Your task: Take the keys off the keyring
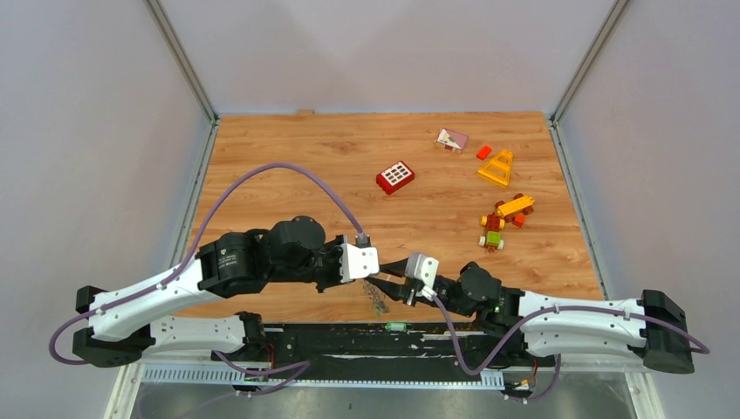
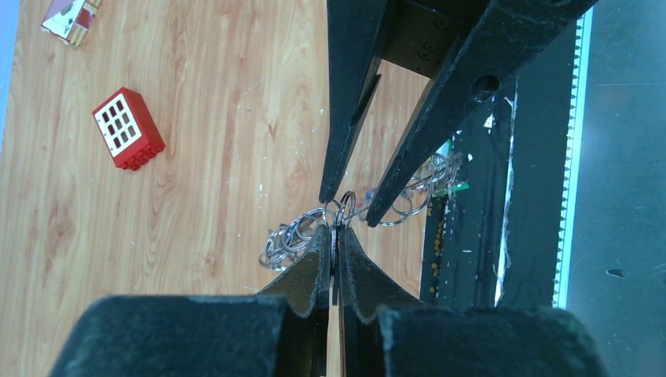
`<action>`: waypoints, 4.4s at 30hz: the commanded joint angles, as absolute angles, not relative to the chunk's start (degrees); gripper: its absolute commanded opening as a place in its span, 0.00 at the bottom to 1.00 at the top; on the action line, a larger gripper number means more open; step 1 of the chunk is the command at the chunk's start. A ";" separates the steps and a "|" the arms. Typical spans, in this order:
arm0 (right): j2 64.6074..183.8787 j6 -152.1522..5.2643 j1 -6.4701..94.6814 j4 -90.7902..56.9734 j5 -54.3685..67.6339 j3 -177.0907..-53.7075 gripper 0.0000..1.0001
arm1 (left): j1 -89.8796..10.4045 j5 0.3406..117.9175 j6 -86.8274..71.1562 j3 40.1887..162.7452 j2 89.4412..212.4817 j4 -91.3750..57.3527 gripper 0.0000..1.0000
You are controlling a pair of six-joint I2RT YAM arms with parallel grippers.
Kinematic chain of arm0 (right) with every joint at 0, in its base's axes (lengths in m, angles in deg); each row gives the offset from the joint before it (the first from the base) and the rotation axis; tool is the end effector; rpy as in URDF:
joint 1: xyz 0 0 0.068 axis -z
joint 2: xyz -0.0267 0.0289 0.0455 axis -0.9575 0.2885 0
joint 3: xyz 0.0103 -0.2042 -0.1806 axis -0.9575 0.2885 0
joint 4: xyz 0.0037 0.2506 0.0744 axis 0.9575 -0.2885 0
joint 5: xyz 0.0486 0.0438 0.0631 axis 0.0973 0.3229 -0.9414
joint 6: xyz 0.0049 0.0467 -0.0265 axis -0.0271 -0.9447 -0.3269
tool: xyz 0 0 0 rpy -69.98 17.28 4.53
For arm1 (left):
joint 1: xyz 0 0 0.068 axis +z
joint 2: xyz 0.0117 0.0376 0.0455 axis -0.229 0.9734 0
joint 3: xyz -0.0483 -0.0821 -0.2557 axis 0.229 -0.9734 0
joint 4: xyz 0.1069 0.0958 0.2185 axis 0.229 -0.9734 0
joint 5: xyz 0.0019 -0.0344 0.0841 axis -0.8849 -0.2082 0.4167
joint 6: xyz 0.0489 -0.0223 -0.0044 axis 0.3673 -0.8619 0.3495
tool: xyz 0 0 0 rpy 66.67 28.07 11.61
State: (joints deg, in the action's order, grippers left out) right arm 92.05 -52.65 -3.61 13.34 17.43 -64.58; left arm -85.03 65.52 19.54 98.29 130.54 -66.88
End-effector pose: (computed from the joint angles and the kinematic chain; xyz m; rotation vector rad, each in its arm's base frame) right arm 0.0482 0.1977 0.2779 -1.0577 1.1079 0.8441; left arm 0.0559 -0.1740 0.3864 1.5512 1.5898 -0.5893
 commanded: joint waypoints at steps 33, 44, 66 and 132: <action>90.19 -49.38 -3.80 15.62 15.34 -65.84 0.00 | -84.87 69.21 19.48 100.45 127.57 -62.61 0.00; 86.82 -49.49 -3.84 16.07 15.34 -64.56 0.00 | -84.85 70.45 18.68 99.10 127.05 -62.42 0.00; 83.61 -48.68 -3.84 19.54 16.18 -63.66 0.00 | -84.86 69.68 16.99 95.82 127.70 -61.38 0.00; 82.27 -46.03 -3.84 27.90 19.32 -62.53 0.00 | -84.87 60.54 13.09 90.63 133.46 -53.99 0.00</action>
State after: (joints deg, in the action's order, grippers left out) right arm 83.19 -46.86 -3.61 15.78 18.39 -61.13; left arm -84.37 65.67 14.46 91.80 132.29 -54.95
